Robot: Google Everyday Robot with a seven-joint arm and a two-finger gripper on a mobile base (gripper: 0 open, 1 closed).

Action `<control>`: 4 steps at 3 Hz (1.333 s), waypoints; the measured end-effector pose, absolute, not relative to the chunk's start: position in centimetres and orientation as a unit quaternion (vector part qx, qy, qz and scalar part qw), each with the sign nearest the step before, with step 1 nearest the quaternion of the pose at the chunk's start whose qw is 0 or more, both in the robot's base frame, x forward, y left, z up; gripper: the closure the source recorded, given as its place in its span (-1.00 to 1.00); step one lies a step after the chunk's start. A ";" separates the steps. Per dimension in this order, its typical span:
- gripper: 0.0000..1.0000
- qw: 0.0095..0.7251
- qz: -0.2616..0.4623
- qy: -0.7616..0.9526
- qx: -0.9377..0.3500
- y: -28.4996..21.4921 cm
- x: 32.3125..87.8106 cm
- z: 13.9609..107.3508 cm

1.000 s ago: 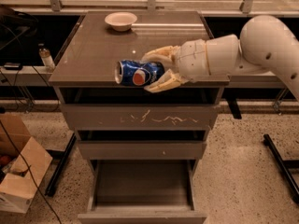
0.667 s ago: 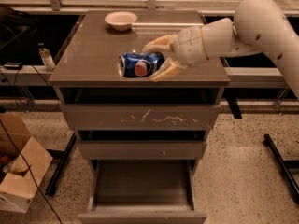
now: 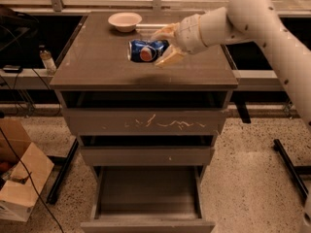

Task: Pick pepsi can from bottom drawer and place on counter

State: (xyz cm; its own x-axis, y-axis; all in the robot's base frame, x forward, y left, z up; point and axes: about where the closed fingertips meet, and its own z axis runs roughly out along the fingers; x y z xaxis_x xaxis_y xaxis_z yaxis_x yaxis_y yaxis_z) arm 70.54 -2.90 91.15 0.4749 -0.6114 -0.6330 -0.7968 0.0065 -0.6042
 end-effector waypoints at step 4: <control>0.18 0.526 0.057 0.621 -0.579 -5.0 78.9 87.6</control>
Offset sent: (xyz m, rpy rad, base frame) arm 0.0952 -0.0335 -0.0431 0.1068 0.0487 -0.3522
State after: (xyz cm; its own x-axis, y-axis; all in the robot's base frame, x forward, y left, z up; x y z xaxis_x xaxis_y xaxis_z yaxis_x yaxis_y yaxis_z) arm 78.92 -5.04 87.59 0.2233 -0.6588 -0.7184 -0.7784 0.3231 -0.5383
